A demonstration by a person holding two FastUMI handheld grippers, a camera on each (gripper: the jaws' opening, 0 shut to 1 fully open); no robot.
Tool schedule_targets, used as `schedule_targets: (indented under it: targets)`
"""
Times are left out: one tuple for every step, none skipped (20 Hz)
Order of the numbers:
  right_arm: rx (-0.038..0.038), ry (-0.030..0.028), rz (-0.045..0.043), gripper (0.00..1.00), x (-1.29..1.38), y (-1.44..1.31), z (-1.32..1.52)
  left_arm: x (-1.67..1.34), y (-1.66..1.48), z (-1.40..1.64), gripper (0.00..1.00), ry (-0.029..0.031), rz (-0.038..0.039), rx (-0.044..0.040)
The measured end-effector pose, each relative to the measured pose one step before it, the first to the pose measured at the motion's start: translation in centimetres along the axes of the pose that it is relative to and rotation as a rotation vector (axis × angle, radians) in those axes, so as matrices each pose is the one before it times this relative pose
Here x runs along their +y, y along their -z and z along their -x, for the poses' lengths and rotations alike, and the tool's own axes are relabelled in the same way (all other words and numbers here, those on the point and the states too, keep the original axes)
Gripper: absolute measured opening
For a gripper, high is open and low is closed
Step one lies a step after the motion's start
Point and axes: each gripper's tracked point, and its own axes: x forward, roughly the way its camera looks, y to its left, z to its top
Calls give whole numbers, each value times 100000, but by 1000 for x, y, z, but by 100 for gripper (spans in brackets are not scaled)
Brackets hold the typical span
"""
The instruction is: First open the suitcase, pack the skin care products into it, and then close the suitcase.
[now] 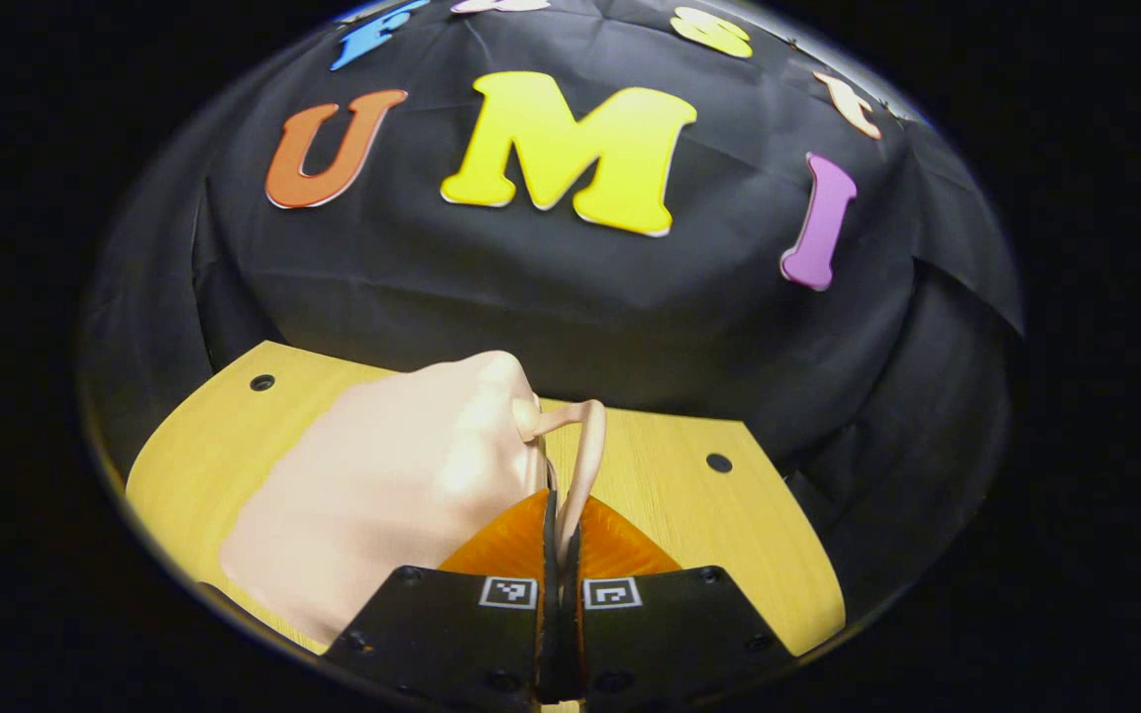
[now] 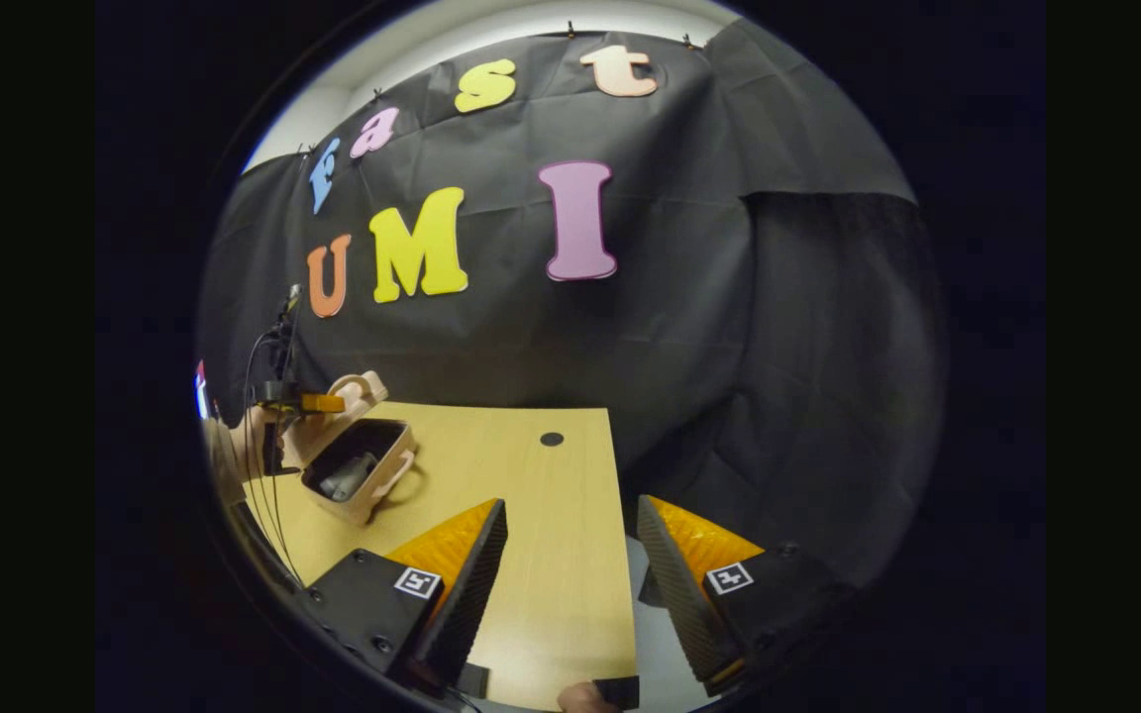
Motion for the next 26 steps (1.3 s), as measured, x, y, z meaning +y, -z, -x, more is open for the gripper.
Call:
schedule_targets:
  targets:
    - [755,135,-288,78,-188,343,-20,-639,1236,-587,3,-304,-1917,2760]
    - [694,44,-288,78,-58,259,-102,-479,1167,-555,3,-610,-995,2469]
    - [597,147,-155,79,37,257,0,-492,1209,-662,3,-269,103,2390]
    - [573,-296,81,78,200,205,59,-264,1262,-476,3,-219,813,3182]
    - [205,46,269,78,124,135,64,-175,995,-412,3,-296,1700,2098]
    - [62,5,524,77,211,13,42,-372,1041,-435,4,784,2103,2142]
    - [194,-113,694,77,312,117,61,-40,675,-321,4,-144,997,1651]
    - [343,288,717,78,219,143,41,-59,614,-71,4,-1058,-355,711]
    - [330,21,345,76,270,106,32,175,-530,-62,4,-2650,-1890,-3428]
    - [308,145,167,77,346,47,0,208,180,-390,4,-2646,-348,424]
    - [439,360,101,78,232,68,29,-414,521,-209,4,348,-147,1713]
    - [430,31,-35,78,427,5,-88,-627,725,-415,4,414,-1824,4195]
    - [545,20,-12,78,617,-44,-193,-427,276,-283,6,-767,-2719,3266]
    - [203,139,231,78,606,-207,-212,-58,-130,128,7,-1006,-2045,817]
    - [-432,-61,359,78,673,-414,-161,-135,13,-211,10,1409,-993,1596]
    - [-897,-280,598,79,838,-613,-135,23,-13,249,12,-182,513,250]
    - [-1045,-209,1072,79,862,-554,-100,340,-189,352,24,-555,104,987]
    - [-1098,-76,1265,79,879,-660,-253,233,-263,581,26,3,-553,114]
    - [-1006,-216,1093,77,880,-526,-267,419,-625,594,30,-700,-1062,-1754]
    - [-924,-427,601,77,1031,-647,-307,-419,-491,754,45,3427,-380,-580]
    - [-734,-363,381,77,967,-531,-308,-337,-535,1134,50,2579,213,-1985]
    - [-681,-393,573,79,1014,-593,-247,228,-1464,1454,55,-800,-1749,-5086]
    - [-955,-495,784,79,1078,-653,-256,619,-1804,1395,66,-1408,-2710,-6424]
    - [-1393,-10,971,77,1102,-913,-261,543,-1934,1452,83,-1383,-2708,-6442]
    - [-1540,617,879,77,653,-739,-216,678,-2124,1634,76,-1251,-2318,-7219]
    - [-2259,677,561,79,743,-1031,-183,653,-2334,1457,80,-1209,-2282,-7389]
